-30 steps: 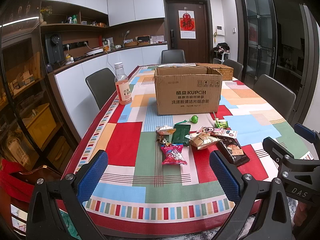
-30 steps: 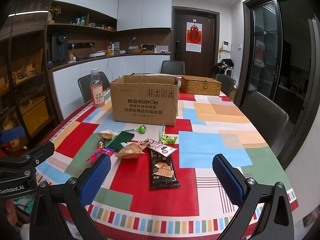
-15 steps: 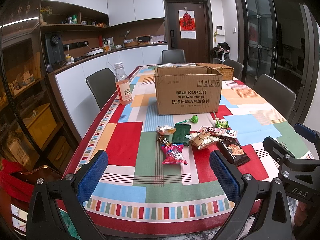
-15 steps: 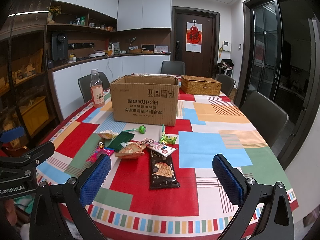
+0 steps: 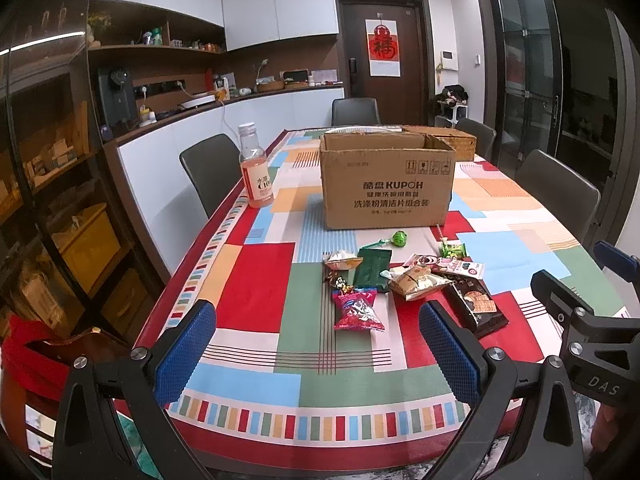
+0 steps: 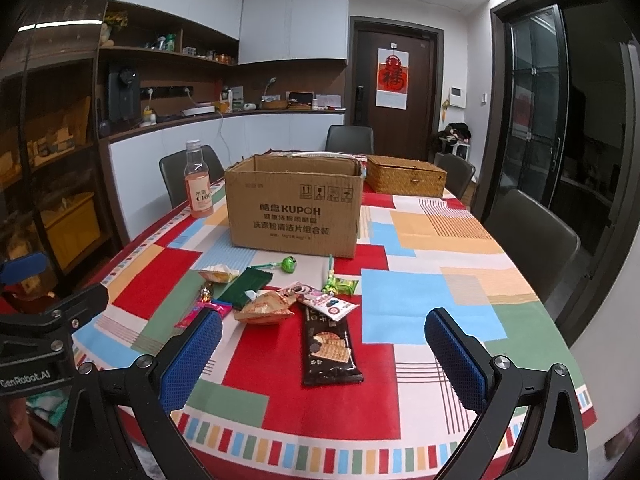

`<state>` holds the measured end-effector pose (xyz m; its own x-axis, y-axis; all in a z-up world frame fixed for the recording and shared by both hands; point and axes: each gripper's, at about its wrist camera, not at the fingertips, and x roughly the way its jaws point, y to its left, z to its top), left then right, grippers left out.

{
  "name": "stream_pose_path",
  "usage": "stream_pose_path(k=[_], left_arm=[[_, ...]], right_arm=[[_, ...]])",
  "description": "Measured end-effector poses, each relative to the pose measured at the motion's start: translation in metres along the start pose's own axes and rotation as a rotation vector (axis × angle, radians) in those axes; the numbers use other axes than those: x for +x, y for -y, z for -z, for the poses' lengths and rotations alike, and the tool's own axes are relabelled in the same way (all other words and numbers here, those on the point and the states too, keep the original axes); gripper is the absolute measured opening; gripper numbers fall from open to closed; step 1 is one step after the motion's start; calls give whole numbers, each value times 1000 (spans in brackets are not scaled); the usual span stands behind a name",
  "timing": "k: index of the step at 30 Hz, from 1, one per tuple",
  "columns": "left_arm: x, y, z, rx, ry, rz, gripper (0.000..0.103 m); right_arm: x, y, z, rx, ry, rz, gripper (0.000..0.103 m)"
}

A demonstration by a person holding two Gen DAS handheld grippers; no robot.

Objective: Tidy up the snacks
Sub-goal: 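Grasp the pink hawthorn bag with the left tool while the right tool grasps the dark cracker packet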

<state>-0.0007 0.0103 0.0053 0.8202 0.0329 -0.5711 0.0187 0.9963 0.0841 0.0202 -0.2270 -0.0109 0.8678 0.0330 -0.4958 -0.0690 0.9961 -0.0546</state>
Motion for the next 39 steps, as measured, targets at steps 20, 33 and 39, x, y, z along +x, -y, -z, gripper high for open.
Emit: stream_pose_path(k=[20, 33, 39], left_arm=[[45, 8, -4, 62, -51, 36, 103], [122, 18, -11, 83, -234, 142, 88], [148, 22, -8, 73, -314, 164, 80]], right_arm=[[42, 2, -2, 1, -61, -6, 102], [120, 17, 8, 64, -261, 0, 102], [144, 15, 16, 41, -346, -7, 96]])
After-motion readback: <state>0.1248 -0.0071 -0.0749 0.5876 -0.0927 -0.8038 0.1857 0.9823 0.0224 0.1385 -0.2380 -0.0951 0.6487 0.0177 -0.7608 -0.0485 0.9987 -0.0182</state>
